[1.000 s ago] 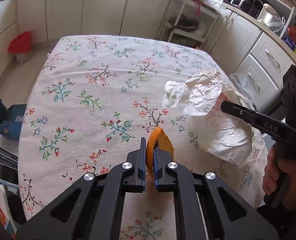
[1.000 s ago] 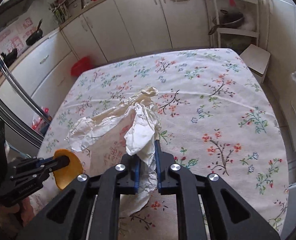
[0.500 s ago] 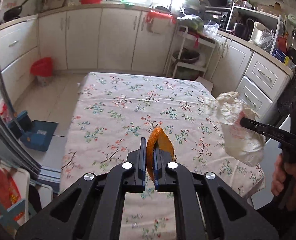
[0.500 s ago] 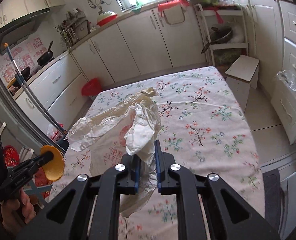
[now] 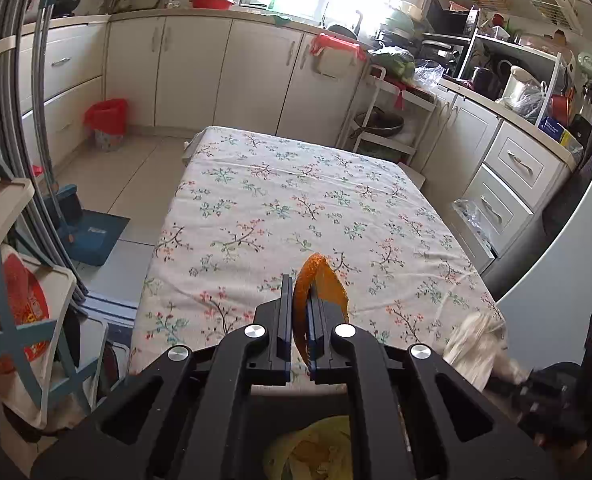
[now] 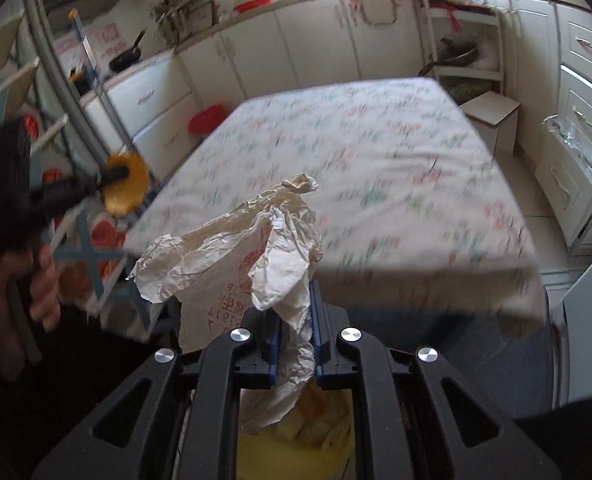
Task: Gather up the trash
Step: 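Carry the peel with the left tool while the right tool carries the wrap to the basin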
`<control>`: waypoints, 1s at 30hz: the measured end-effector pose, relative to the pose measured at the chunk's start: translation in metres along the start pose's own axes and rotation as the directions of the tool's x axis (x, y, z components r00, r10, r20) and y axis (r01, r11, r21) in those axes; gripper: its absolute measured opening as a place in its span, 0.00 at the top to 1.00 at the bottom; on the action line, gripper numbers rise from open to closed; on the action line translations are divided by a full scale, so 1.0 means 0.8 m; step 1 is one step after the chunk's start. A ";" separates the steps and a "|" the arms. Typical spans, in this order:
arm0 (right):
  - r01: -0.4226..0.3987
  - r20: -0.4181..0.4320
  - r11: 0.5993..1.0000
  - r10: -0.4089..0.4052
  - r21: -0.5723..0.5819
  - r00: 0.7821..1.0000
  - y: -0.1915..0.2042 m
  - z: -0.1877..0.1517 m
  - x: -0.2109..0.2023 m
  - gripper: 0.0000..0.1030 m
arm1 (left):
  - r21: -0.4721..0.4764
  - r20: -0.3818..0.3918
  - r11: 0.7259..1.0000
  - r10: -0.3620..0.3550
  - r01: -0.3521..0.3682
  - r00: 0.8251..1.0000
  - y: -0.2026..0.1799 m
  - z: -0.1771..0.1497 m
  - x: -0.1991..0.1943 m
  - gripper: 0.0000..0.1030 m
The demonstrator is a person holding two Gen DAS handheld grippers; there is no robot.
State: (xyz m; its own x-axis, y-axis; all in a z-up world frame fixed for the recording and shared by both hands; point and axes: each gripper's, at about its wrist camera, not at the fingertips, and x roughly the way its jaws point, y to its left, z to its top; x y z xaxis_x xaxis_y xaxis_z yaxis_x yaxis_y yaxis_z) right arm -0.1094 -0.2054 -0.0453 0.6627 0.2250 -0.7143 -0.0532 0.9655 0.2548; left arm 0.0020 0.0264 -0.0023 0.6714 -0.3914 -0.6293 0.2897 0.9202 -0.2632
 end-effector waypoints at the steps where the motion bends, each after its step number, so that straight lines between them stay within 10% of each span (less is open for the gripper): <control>1: 0.002 -0.028 1.000 -0.002 -0.030 1.000 0.009 -0.010 0.005 0.87 | -0.002 0.000 1.000 -0.001 0.001 1.000 0.000 -0.003 -0.003 0.95; 18: 0.084 -0.240 0.927 -0.180 -0.365 0.954 0.080 -0.091 0.063 0.86 | 0.015 -0.006 0.999 -0.040 0.040 0.999 -0.021 -0.049 -0.040 0.95; 30: 0.118 -0.243 0.935 -0.206 -0.333 0.948 0.072 -0.097 0.055 0.58 | 0.029 -0.032 0.998 -0.058 0.059 0.998 -0.034 -0.075 -0.049 0.95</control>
State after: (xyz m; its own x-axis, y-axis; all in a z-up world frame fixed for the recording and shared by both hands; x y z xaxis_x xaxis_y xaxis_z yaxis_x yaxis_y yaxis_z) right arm -0.1416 -0.1300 -0.1126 0.4579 0.0466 -0.8878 -0.2210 0.9732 -0.0630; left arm -0.0731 0.0168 -0.0139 0.6314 -0.4434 -0.6362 0.3485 0.8951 -0.2781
